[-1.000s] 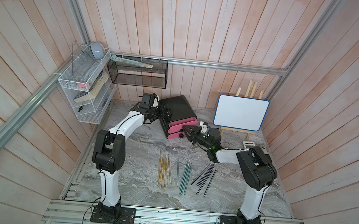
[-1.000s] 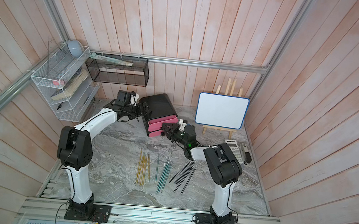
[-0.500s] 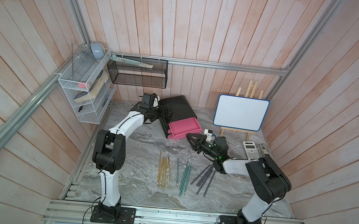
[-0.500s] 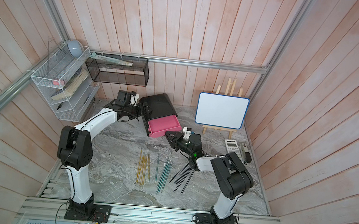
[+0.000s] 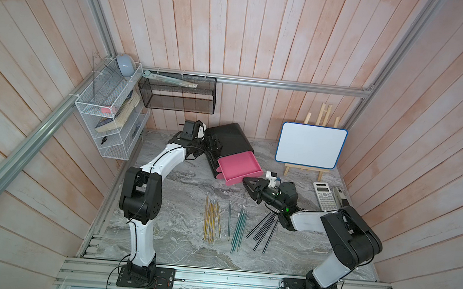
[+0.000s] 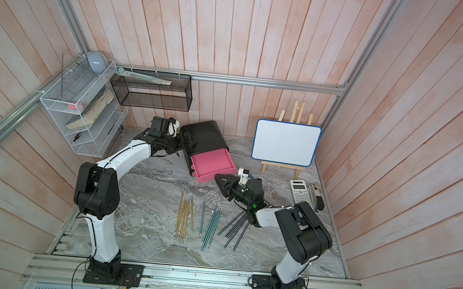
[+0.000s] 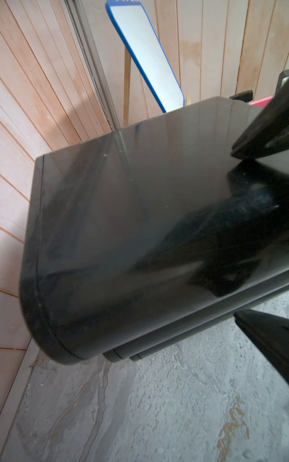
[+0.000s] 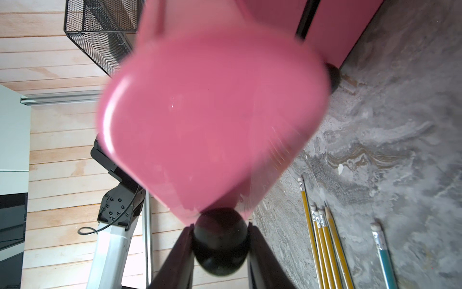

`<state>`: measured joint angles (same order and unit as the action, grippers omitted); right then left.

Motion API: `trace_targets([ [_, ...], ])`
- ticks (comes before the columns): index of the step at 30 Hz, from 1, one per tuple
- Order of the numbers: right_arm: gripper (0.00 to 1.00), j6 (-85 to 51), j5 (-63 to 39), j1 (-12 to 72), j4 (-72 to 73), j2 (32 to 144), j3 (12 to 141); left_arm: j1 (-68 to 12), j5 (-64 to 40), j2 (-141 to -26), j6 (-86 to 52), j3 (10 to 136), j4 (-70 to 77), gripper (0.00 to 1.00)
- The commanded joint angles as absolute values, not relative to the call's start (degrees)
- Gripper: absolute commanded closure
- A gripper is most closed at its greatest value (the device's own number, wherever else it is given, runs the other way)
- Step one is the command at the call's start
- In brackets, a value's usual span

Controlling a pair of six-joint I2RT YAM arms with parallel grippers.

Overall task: Please place the pencils in the drawer according to their color
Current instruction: Open the drawer in the storage box, then pick up the pencil from the center of the board.

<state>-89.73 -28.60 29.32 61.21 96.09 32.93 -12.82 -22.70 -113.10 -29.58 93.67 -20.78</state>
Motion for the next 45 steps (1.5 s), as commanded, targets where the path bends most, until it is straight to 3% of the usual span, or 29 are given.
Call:
trace_targets([
  [1,0.69,-89.1,-29.0,29.0,58.6,95.5,31.5,-13.2,-22.5,-114.7,-29.0,92.1,-22.6,0.00],
  [7,0.37,-88.3,-29.5,28.7,57.3,95.1,31.3,-13.2,-22.4,-114.1,-29.2,92.3,-22.6,0.00],
  [15,0.20,-85.4,-30.7,27.5,52.7,93.3,31.6,-12.8,-21.9,-111.3,-30.3,93.2,-22.8,0.01],
  [28,0.14,-75.0,-31.3,25.3,36.1,86.5,33.8,-8.0,-21.3,-102.1,-29.6,91.8,-24.9,0.01],
  [36,0.16,-65.7,-29.4,24.8,19.1,80.4,36.7,-6.6,-20.7,-92.5,-28.9,80.7,-26.4,0.01],
  [40,0.19,-58.6,-26.7,27.4,8.1,78.9,42.1,-6.7,-19.7,-88.1,-29.2,73.6,-27.7,0.01],
  [45,0.22,-50.4,-20.5,36.3,-3.8,81.3,52.4,-6.7,-17.1,-81.9,-30.0,64.0,-29.6,0.00],
])
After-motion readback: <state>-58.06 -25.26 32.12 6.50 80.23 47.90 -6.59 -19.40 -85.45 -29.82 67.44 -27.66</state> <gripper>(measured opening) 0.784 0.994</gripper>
